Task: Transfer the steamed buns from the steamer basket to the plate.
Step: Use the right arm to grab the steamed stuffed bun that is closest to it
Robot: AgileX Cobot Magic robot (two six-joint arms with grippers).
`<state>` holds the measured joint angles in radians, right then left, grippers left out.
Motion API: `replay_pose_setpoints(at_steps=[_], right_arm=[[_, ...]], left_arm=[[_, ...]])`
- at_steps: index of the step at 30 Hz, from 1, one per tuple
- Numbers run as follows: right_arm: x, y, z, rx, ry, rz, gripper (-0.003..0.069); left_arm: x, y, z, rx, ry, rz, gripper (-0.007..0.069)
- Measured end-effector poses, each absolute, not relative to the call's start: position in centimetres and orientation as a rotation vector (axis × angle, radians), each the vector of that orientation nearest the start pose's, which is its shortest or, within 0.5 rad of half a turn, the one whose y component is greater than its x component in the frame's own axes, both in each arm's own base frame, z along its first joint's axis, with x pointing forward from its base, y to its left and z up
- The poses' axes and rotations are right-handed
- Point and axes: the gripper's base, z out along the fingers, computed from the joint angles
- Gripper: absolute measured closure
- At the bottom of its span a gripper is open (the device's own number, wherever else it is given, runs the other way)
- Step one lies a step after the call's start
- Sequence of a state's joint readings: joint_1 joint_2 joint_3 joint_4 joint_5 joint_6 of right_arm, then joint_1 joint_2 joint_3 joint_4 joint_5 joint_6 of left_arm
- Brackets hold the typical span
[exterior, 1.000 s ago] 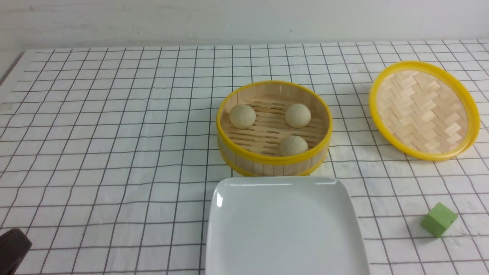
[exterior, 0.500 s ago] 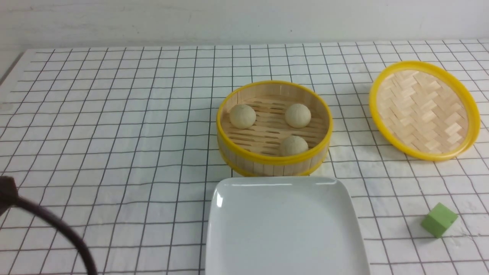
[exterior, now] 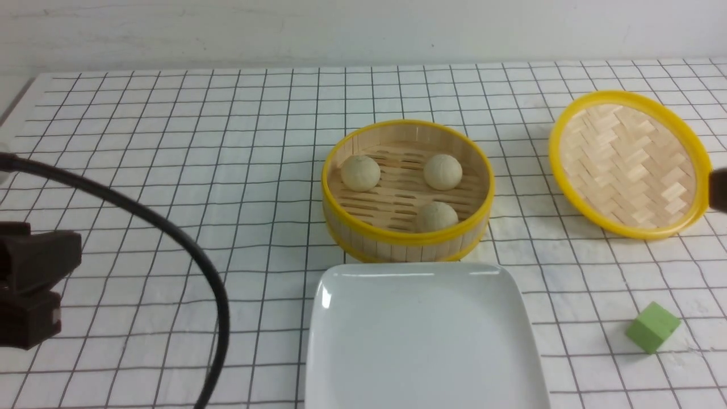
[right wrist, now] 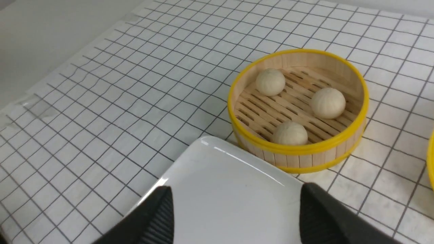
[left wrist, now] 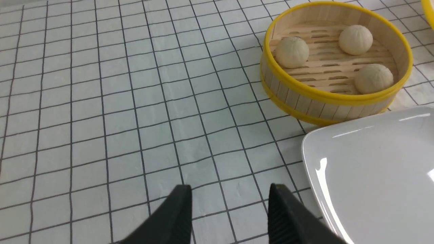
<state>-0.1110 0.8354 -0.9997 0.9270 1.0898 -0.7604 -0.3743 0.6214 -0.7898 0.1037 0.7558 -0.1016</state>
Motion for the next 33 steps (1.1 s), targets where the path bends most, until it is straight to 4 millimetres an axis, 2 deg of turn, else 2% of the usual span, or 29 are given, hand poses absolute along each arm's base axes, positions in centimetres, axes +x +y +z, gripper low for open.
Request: replay_pose_setpoints(at_steps=[2,3,6,9,12,13,15,16,17,18,20,24,25,26,29,30,33], right_arm=[[14.4,5.0,41.4,-0.557,1.977,0.662,0.0188],[15.4,4.9,42.4,-0.589,1.988,0.668,0.0204],[17.0,4.8,43.4,-0.635,2.014,0.681,0.0222],[19.3,4.6,43.9,-0.647,2.049,0.707,0.0228],[22.1,4.3,43.5,-0.625,2.091,0.737,0.0228],[22.3,4.3,43.5,-0.624,2.092,0.738,0.0228],[24.7,4.0,42.5,-0.609,2.136,0.767,0.0228],[24.9,4.0,42.4,-0.607,2.140,0.769,0.0228],[26.4,3.8,41.5,-0.605,2.167,0.782,0.0228],[26.7,3.8,41.4,-0.606,2.171,0.784,0.0228],[28.9,3.6,40.1,-0.603,2.206,0.804,0.0228],[31.1,4.3,38.7,-0.658,2.234,0.813,0.0228],[31.9,5.0,38.2,-0.705,2.239,0.817,0.0228],[32.0,5.1,38.1,-0.711,2.241,0.817,0.0228],[33.4,7.7,37.0,-0.840,2.260,0.805,0.0228],[33.5,7.8,36.9,-0.848,2.263,0.802,0.0228],[34.8,10.0,35.4,-0.952,2.301,0.695,0.0228]], left_arm=[[10.4,-3.4,36.0,0.314,2.046,-0.179,0.0288],[10.5,-3.5,36.0,0.317,2.045,-0.180,0.0288],[10.6,-3.5,35.9,0.320,2.052,-0.177,0.0288],[11.1,-3.7,35.8,0.334,2.068,-0.168,0.0288],[11.5,-3.9,35.6,0.350,2.078,-0.160,0.0288],[11.6,-3.9,35.6,0.352,2.078,-0.160,0.0288],[12.0,-4.2,35.5,0.352,2.076,-0.173,0.0288],[12.1,-4.2,35.5,0.352,2.074,-0.173,0.0288],[12.3,-4.3,35.5,0.351,2.067,-0.178,0.0288],[12.3,-4.3,35.5,0.350,2.066,-0.179,0.0288],[12.4,-4.4,35.8,0.346,2.028,-0.188,0.0288],[12.6,-4.5,36.2,0.341,1.983,-0.198,0.0288],[12.6,-4.5,36.3,0.338,1.977,-0.205,0.0288],[12.6,-4.6,36.3,0.338,1.977,-0.206,0.0288],[12.6,-4.6,36.3,0.337,1.976,-0.208,0.0288],[12.6,-4.6,36.3,0.335,1.977,-0.210,0.0288],[12.6,-4.6,36.3,0.335,1.975,-0.211,0.0288]])
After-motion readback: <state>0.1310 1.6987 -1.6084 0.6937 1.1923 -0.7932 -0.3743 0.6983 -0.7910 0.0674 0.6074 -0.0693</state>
